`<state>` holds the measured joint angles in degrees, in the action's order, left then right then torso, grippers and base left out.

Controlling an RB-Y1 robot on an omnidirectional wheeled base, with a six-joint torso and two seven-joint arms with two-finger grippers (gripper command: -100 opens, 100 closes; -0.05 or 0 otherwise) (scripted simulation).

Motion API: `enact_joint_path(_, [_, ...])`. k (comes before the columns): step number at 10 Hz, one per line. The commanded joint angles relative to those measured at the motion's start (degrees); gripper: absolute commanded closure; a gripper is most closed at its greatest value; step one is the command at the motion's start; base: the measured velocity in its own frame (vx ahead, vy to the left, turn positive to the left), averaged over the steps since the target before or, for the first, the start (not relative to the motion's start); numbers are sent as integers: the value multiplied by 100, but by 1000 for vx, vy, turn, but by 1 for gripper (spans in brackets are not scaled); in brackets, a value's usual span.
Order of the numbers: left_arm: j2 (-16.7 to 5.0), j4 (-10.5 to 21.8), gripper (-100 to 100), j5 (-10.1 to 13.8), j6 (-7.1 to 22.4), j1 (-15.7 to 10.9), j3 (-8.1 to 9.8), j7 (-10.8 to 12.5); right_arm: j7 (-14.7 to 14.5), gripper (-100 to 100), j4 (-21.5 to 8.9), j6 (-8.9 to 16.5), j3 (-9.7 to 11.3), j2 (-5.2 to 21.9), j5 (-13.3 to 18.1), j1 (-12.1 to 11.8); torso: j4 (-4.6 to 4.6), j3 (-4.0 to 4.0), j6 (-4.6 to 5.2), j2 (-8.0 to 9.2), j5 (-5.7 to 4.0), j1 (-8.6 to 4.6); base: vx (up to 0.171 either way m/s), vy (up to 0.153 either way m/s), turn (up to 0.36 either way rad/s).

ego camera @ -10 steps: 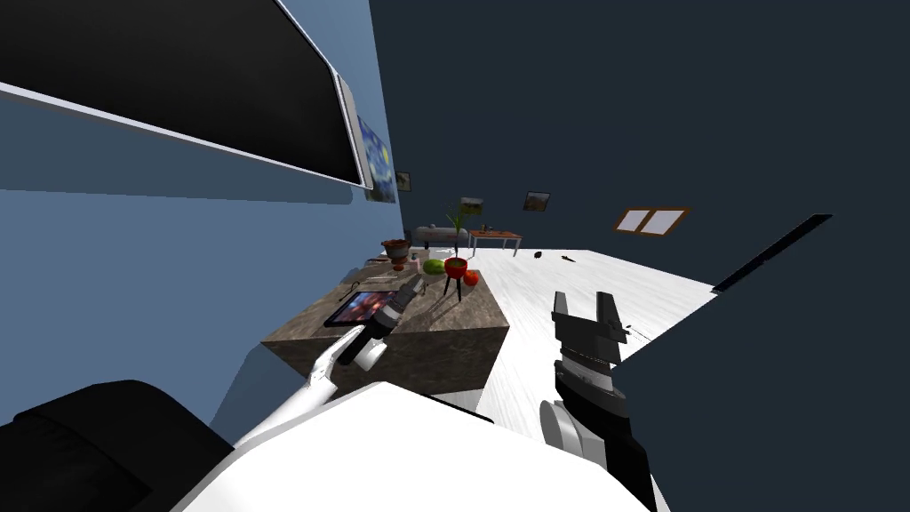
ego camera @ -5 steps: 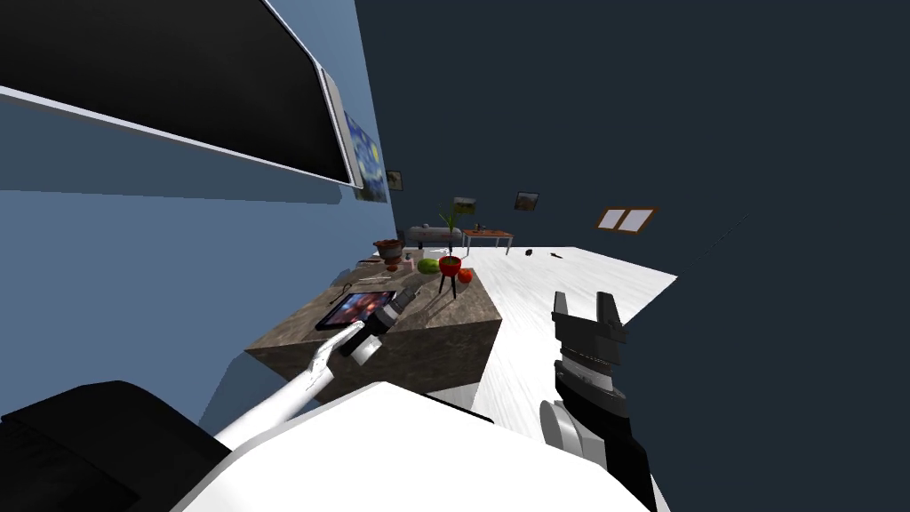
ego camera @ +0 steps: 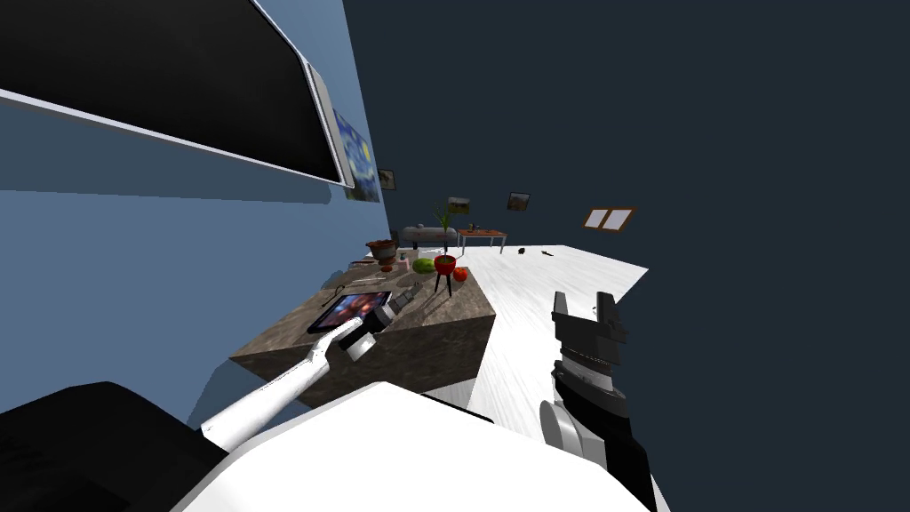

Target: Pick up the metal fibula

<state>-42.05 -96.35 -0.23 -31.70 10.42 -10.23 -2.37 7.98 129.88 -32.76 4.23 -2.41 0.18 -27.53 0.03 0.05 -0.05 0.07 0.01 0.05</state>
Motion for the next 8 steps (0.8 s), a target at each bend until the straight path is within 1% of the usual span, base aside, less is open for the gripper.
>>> enact_joint_path(1, [-272, 286, -100, -37, 2, -147, -129, 20, 0, 0, 0, 0, 0, 0, 0, 0, 0, 0, 0, 0, 0, 0, -27, -16, -164])
enact_joint_path(2, [-272, 396, -100, -37, 2, -147, -129, 20, 0, 0, 0, 0, 1, 0, 0, 1, 0, 0, 4, 1, -1, -4, -29, -5, -91])
enact_joint_path(3, [-524, 589, -100, -70, 11, -287, -254, 51, 0, 0, 0, 0, 0, 0, 0, 0, 0, 1, 0, 2, 0, -2, -36, -4, -150])
enact_joint_path(4, [-524, 725, -100, -70, 11, -287, -254, 51, 0, 0, 0, 0, 0, 0, 0, 1, 0, 1, 4, 3, 0, -1, -32, -4, -70])
enact_joint_path(5, [-760, 956, -100, -103, 24, -431, -384, 90, 0, 0, 0, 0, 0, 0, 0, 0, 1, 2, -1, 3, 0, 0, -32, -14, -110])
enact_joint_path(6, [-898, 1211, -100, -136, 43, -578, -520, 137, 0, 0, 0, 0, 0, 0, 0, 1, 0, 1, 2, 3, -1, -3, -46, -22, -208])
enact_joint_path(7, [-979, 1372, -100, -136, 43, -578, -520, 137, 0, 0, 0, 0, 1, 0, 0, 1, 1, 3, 4, 5, -2, -7, -30, -12, -79])
enact_joint_path(8, [-1169, 1631, -100, -168, 68, -726, -661, 193, 0, 0, 0, 0, 0, 0, 0, 0, 1, 2, -2, 4, -1, -3, -25, -11, -91])
